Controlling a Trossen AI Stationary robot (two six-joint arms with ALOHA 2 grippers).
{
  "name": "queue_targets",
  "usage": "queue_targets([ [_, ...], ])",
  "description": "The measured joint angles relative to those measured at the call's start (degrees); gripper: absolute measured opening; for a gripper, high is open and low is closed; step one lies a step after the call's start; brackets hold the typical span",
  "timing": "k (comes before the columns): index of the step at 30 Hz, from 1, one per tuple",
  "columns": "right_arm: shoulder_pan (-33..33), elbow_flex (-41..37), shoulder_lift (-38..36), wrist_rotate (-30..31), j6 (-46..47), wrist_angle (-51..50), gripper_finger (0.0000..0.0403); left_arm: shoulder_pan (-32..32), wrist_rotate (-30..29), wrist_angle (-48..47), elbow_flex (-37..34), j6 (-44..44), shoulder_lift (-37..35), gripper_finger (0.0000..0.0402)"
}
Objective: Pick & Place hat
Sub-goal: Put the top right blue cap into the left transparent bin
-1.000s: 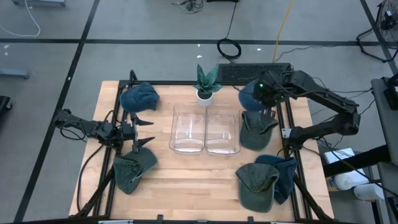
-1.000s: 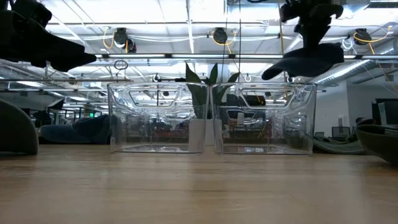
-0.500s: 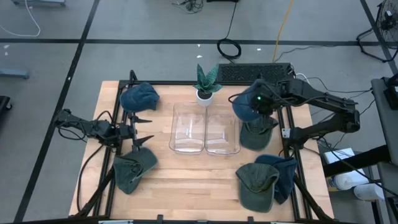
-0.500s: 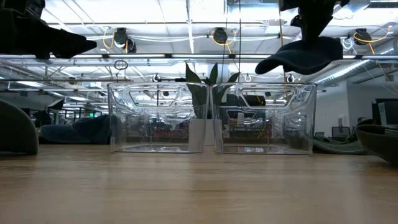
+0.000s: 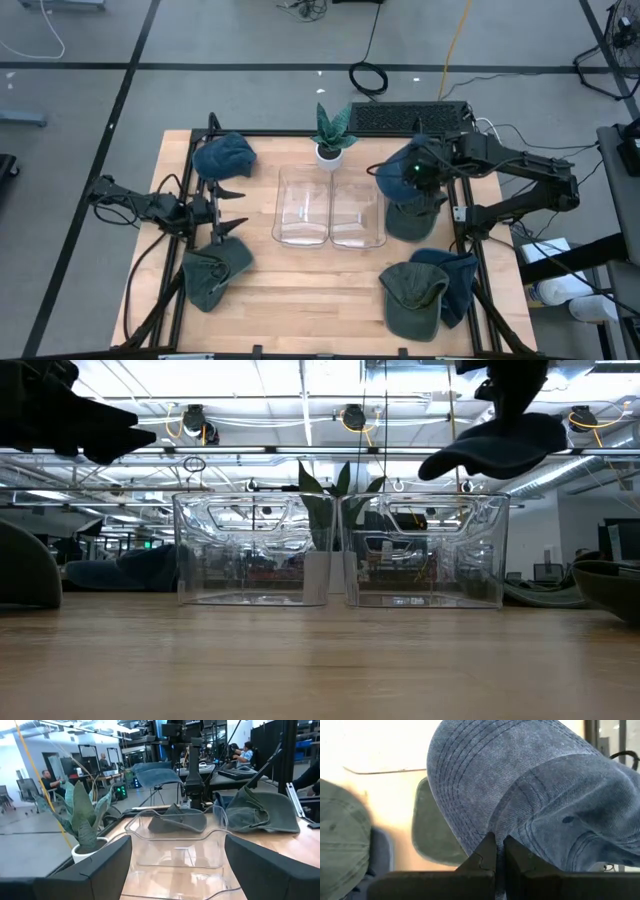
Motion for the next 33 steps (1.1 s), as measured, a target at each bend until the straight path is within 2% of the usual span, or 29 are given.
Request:
queue_targets([
  [5, 0.67, 0.09, 2.68, -0.85, -0.2, -2.64, 0.0, -0.01, -0.03, -3.03, 2.9, -4.1, 0.27, 0.0324],
  [12, 0.63, 5.74, 11.27, -0.69, -5.9, -4.84, 0.0, 0.0, -0.03, -14.2, 13.02, -10.28, 3.15, 0.0324],
  [19, 3.29, 18.87, 17.64, -0.47, -11.68, -4.79, 0.0, 0.0, 0.51, -22.05, 24.4, -13.36, 11.06, 0.0324],
  [26, 8.06, 34.22, 24.92, 2.72, -16.37, -4.69, 0.0, 0.0, 0.55, -25.18, 34.64, -14.03, 21.69, 0.0324],
  [33, 11.46, 44.66, 30.99, 2.78, -19.12, -4.71, 0.0, 0.25, -0.09, -27.97, 45.13, -14.12, 31.35, 0.0324],
])
